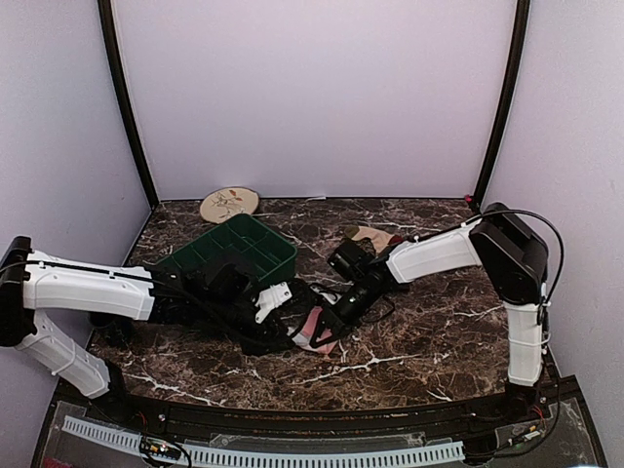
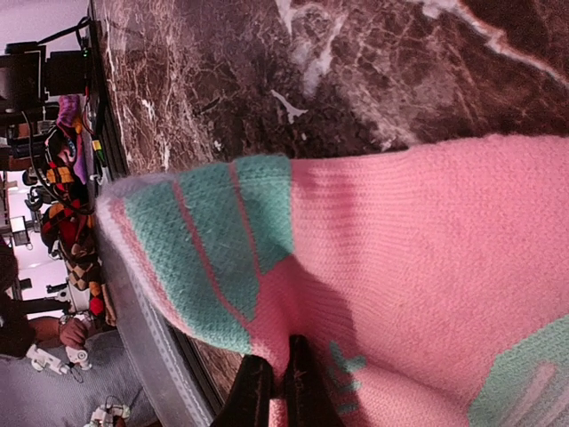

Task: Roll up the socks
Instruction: Pick up the sock from the center of the board, then pass from the right arm to the left

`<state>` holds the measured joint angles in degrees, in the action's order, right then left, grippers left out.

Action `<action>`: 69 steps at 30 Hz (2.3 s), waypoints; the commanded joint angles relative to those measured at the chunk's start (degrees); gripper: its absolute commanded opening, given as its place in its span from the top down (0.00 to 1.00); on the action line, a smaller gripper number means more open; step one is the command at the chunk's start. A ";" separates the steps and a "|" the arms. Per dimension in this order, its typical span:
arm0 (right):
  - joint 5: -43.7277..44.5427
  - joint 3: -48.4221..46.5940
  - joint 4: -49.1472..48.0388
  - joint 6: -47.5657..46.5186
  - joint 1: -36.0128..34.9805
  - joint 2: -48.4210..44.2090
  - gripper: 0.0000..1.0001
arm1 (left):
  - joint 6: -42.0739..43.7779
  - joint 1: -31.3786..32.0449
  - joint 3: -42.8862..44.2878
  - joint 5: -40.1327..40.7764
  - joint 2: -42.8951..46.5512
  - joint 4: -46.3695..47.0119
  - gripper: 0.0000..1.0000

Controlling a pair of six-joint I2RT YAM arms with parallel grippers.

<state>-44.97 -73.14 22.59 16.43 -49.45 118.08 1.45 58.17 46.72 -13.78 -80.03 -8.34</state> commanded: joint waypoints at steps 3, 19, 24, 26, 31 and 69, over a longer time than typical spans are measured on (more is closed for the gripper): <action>-4.95 0.03 -0.18 2.77 1.37 1.82 1.00 | 5.73 1.77 2.95 6.37 -3.24 -1.60 0.59; -7.92 -1.00 2.04 3.14 2.50 3.80 1.00 | 18.32 7.30 3.77 15.64 -5.30 0.90 0.63; -8.38 -1.56 2.61 3.08 2.81 4.17 1.00 | 24.34 10.37 1.33 20.00 -4.50 4.00 0.64; -8.55 -1.69 2.63 3.22 2.86 4.26 1.00 | 26.40 11.35 0.07 21.46 -4.67 5.12 0.64; -8.73 -2.13 3.20 3.01 2.92 4.43 1.00 | 30.86 12.57 -3.02 26.44 -5.85 9.52 0.64; -10.83 -2.94 7.39 -0.92 3.53 5.00 1.00 | 34.57 12.68 -0.61 35.22 -18.02 19.09 0.62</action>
<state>-54.50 -74.72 28.10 16.99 -46.33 121.95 35.38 70.67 44.53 20.01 -97.49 8.40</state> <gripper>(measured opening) 0.025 0.379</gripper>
